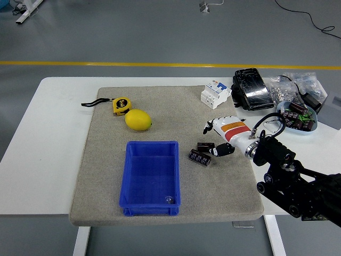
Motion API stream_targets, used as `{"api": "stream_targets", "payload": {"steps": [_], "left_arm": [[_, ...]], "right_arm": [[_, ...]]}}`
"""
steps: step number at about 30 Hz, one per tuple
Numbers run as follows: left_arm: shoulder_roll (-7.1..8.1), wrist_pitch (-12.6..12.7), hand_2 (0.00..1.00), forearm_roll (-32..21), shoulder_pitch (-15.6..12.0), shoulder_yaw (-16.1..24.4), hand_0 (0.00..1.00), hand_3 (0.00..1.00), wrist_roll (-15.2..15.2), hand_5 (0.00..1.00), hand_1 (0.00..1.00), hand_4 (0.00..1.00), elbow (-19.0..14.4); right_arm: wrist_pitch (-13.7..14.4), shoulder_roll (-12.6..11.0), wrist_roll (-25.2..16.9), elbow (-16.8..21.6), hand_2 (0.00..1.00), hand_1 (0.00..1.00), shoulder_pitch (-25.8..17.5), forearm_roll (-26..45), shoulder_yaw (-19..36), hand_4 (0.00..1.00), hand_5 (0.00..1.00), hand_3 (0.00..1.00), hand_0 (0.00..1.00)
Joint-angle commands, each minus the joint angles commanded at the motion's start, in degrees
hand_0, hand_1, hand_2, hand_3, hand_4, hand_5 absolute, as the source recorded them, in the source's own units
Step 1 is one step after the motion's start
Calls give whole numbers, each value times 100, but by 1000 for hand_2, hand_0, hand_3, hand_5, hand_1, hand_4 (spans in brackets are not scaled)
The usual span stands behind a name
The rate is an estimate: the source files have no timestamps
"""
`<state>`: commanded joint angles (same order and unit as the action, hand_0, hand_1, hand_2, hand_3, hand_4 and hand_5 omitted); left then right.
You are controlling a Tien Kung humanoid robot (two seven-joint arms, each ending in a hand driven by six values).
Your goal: Pick up the battery,place it into the box
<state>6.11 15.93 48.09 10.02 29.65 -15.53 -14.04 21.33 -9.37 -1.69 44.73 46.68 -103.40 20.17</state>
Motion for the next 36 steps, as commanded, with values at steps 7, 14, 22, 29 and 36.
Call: {"api": "stream_targets", "payload": {"steps": [7, 14, 22, 29, 36], "left_arm": [[2, 5, 621, -5, 5, -3, 542, 585, 0, 603, 539, 634, -1], [0, 10, 621, -16, 20, -10, 540, 585, 5, 603, 539, 634, -4], [4, 7, 622, -16, 30, -15, 541, 585, 5, 603, 539, 634, -7], [17, -8, 621, 57, 18, 27, 541, 584, -22, 603, 535, 634, -8], [17, -16, 621, 65, 9, 34, 542, 584, -33, 603, 534, 634, -14]], "right_arm": [[-31, 67, -43, -84, 620, 603, -18, 51, -155, 874, 231, 578, 625], [-39, 162, -71, -237, 621, 603, 33, 172, -302, 874, 237, 578, 624], [-102, 187, -73, -368, 626, 603, 140, 255, -443, 875, 240, 577, 626], [-97, 204, -87, -396, 627, 603, 181, 308, -508, 874, 244, 577, 625], [-104, 293, -139, -526, 605, 587, 118, 447, -596, 863, 256, 564, 550]]}}
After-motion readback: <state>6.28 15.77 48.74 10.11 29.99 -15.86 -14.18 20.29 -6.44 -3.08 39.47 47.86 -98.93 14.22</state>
